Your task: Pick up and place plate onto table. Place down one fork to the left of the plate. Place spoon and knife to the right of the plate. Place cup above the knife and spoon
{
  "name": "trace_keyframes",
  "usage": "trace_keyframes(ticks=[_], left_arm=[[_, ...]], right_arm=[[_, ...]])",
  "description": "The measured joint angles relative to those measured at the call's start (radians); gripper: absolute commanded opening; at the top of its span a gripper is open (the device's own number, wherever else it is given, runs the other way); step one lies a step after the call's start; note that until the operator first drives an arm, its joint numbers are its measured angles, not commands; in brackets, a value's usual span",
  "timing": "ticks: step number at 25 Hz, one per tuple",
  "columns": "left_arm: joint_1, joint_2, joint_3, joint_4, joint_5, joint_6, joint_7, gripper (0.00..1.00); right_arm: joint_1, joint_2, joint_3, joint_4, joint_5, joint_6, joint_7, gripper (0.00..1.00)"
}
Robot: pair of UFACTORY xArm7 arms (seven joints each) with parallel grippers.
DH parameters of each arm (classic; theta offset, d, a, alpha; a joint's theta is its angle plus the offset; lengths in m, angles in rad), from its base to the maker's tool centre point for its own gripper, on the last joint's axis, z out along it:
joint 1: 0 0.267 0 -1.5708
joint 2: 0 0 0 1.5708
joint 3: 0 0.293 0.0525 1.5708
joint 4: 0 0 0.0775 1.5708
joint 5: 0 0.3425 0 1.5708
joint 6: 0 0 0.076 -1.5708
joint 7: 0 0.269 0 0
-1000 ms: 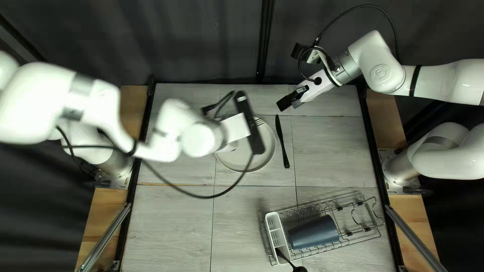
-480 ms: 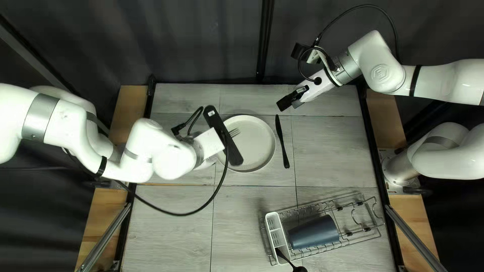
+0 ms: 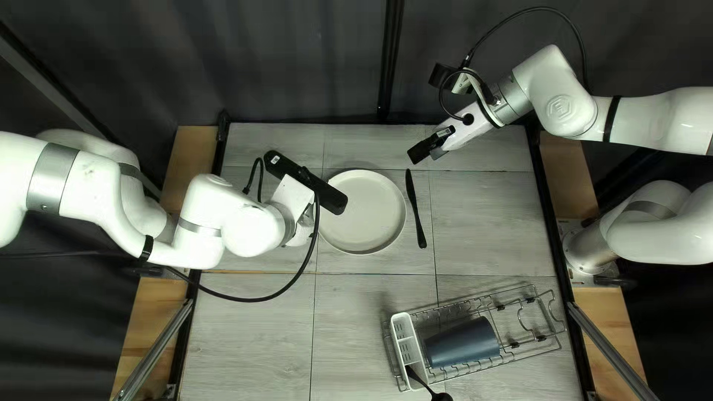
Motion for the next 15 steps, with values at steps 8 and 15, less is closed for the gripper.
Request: trace_keyframes(ticks=[8,15], left_arm=[[0.018,-0.082,0.067,-0.142,-0.1,-0.081,-0.092,0.0],[0.026,-0.068,0.097,-0.15,-0.109,-0.103,-0.066,0.0]], right_arm=[[0.0,0.0,0.0,0.0,0.0,0.0,0.0,1.0],[0.0,0.0,0.0,0.0,0.0,0.0,0.0,1.0]])
